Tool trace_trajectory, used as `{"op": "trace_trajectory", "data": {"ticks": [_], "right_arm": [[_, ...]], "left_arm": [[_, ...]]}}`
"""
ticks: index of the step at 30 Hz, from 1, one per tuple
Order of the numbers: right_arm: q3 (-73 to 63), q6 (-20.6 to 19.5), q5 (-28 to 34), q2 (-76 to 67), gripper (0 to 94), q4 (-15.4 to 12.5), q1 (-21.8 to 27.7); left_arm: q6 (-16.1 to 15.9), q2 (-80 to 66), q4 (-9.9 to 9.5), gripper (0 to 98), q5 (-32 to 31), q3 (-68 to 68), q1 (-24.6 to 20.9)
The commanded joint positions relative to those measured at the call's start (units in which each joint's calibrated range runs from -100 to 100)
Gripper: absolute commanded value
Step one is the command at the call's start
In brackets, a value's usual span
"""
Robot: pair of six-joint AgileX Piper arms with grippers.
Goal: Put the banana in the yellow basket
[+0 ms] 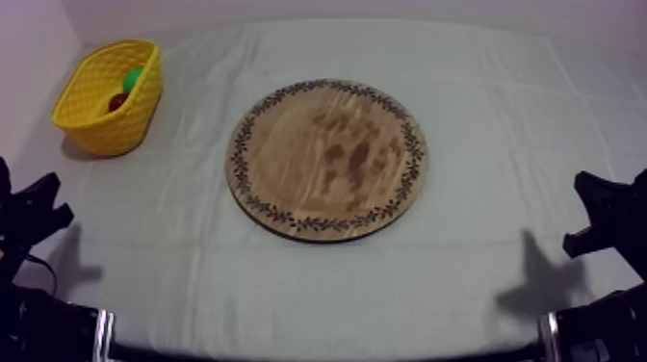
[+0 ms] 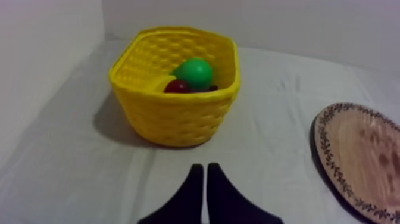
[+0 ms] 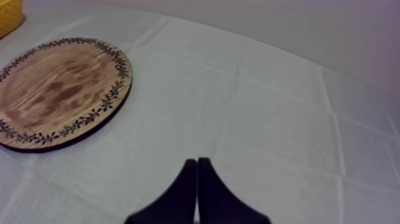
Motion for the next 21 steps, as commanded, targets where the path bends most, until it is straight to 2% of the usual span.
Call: {"op": "trace_trajectory", "data": {"ticks": [1, 6, 21], "right_arm": [[-0.03, 0.02, 0.07, 0.0, 0.4, -0.03, 0.01], [-0.03, 0.03, 0.07, 0.0, 0.4, -0.03, 0.01], [-0.03, 0.05, 0.07, 0.0, 0.4, -0.03, 0.01]], "left_arm": [[4.79, -0.25, -0.02, 0.1, -1.21, 0.17, 0.07], [8.24, -0.56, -0.03, 0.1, -1.87, 0.42, 0.43], [8.59, -0.62, -0.04, 0.1, -2.01, 0.47, 0.6]]}}
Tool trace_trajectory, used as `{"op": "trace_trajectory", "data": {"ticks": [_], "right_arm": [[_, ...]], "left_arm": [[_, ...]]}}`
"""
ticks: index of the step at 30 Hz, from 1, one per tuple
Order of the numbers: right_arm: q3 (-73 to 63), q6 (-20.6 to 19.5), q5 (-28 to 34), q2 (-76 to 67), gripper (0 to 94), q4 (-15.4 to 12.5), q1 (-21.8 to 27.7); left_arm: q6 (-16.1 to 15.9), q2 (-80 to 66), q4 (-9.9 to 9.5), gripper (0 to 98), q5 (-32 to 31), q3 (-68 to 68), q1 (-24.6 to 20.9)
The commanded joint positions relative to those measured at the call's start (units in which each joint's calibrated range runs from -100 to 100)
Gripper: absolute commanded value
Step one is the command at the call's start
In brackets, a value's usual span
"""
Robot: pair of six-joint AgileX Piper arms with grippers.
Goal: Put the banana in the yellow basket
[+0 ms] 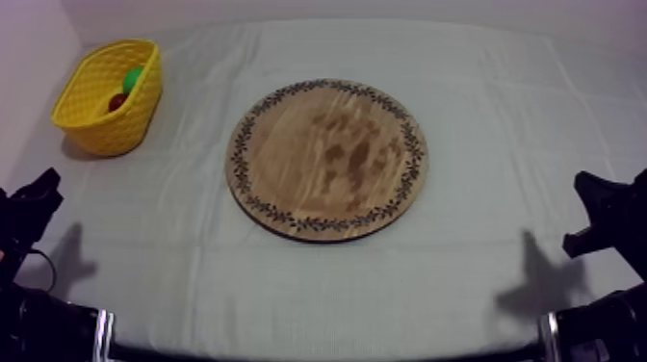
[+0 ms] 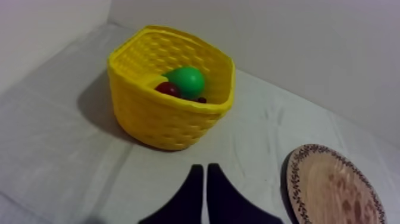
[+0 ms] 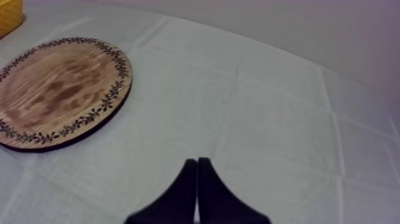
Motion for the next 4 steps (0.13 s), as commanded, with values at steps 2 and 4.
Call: {"op": "trace_trajectory", "data": {"ticks": [2, 4], "right_arm": [[-0.03, 0.01, -0.02, 0.0, 0.4, -0.03, 0.01], [-0.03, 0.01, -0.02, 0.0, 0.4, -0.03, 0.01]], "left_arm": [[0.01, -0.02, 0.01, 0.1, -0.02, 0.06, 0.02], [0.01, -0.02, 0.01, 0.1, -0.02, 0.06, 0.02]]}}
